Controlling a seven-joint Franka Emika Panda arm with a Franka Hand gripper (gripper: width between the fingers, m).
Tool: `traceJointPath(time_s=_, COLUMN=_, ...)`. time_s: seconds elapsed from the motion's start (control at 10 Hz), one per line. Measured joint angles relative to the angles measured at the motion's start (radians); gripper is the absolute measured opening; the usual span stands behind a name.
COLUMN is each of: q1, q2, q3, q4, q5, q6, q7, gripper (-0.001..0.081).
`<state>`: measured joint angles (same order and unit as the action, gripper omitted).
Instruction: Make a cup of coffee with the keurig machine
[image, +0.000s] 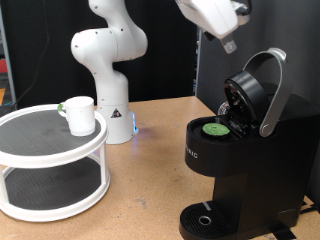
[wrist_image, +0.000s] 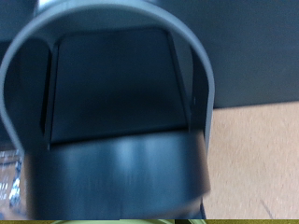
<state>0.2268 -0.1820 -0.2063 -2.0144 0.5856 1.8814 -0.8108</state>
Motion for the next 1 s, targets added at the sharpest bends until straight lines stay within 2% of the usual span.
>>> traceJointPath(time_s=0.5, q1=0.023, q2=0.003, q3=0.076, q4=-0.002, q5=-0.002, q6=0.075, q7=0.000, gripper=0.0807)
traceJointPath(time_s=1.0, q1=0.029, q2=0.011, q3=0.168, q4=-0.012, q5=-0.044, q6=0.146, q7=0.110, gripper=0.0807)
